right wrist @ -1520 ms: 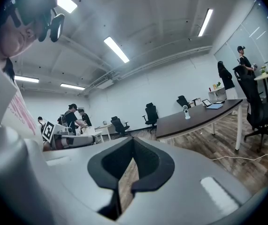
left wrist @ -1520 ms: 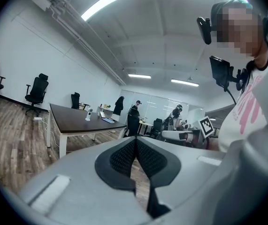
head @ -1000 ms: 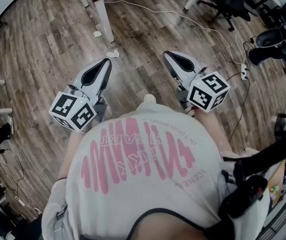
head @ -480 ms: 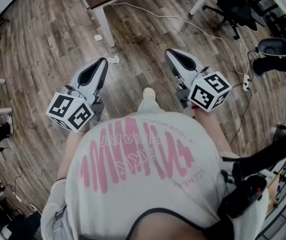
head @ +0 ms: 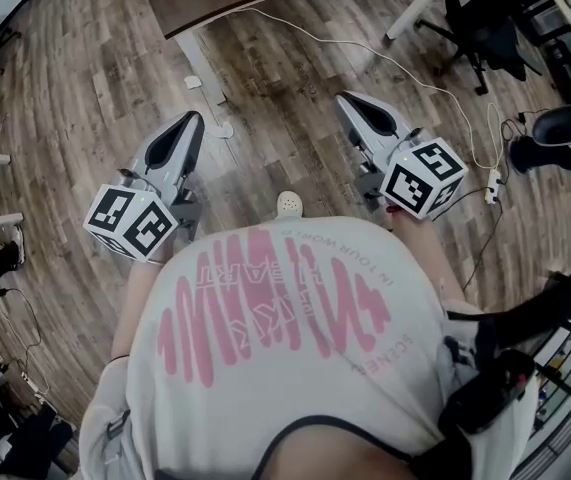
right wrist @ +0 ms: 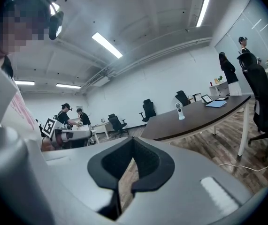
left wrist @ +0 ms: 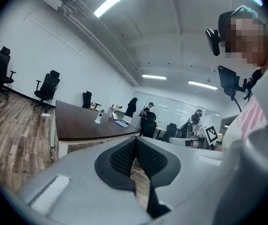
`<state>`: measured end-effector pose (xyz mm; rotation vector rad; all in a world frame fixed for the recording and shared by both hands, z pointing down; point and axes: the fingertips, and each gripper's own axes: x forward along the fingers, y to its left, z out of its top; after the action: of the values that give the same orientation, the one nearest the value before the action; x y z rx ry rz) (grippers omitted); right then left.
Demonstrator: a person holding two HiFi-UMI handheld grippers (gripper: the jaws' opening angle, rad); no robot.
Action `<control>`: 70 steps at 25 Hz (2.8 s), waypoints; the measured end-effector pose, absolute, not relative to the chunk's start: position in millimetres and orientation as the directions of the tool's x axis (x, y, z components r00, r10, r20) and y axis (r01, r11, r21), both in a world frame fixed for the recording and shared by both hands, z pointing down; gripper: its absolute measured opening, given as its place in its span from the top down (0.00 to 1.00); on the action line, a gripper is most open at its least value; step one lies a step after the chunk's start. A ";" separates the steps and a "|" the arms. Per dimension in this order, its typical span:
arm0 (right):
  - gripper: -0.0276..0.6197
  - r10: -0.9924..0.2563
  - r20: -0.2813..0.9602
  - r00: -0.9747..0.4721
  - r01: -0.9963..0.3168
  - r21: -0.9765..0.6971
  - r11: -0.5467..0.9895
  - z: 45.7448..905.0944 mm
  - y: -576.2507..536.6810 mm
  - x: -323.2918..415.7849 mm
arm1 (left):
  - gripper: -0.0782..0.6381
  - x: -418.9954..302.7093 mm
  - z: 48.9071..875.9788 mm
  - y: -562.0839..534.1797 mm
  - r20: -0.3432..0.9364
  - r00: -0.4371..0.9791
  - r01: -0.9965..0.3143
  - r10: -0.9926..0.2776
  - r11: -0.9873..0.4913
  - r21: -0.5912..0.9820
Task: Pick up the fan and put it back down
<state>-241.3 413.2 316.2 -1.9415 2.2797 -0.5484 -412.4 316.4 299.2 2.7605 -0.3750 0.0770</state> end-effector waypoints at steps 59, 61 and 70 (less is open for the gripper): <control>0.95 -0.974 0.214 -0.068 -0.945 -0.328 -0.007 351.9 350.3 -64.3 | 0.86 -266.0 326.4 238.2 0.116 0.964 -0.266 -0.241 -0.910 0.318; 0.95 -0.975 0.218 -0.051 -0.945 -0.326 -0.023 354.0 347.2 -56.2 | 0.86 -247.4 326.1 231.6 0.108 0.974 -0.225 -0.201 -0.922 0.316; 0.95 -0.970 0.243 0.018 -0.935 -0.339 -0.103 352.2 315.5 -20.9 | 0.86 -189.4 317.2 174.4 0.114 0.988 -0.132 -0.101 -0.937 0.324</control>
<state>-20.9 315.5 352.2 -2.1808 2.0467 -0.6420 -189.4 174.4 317.2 2.7961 -0.1686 0.1356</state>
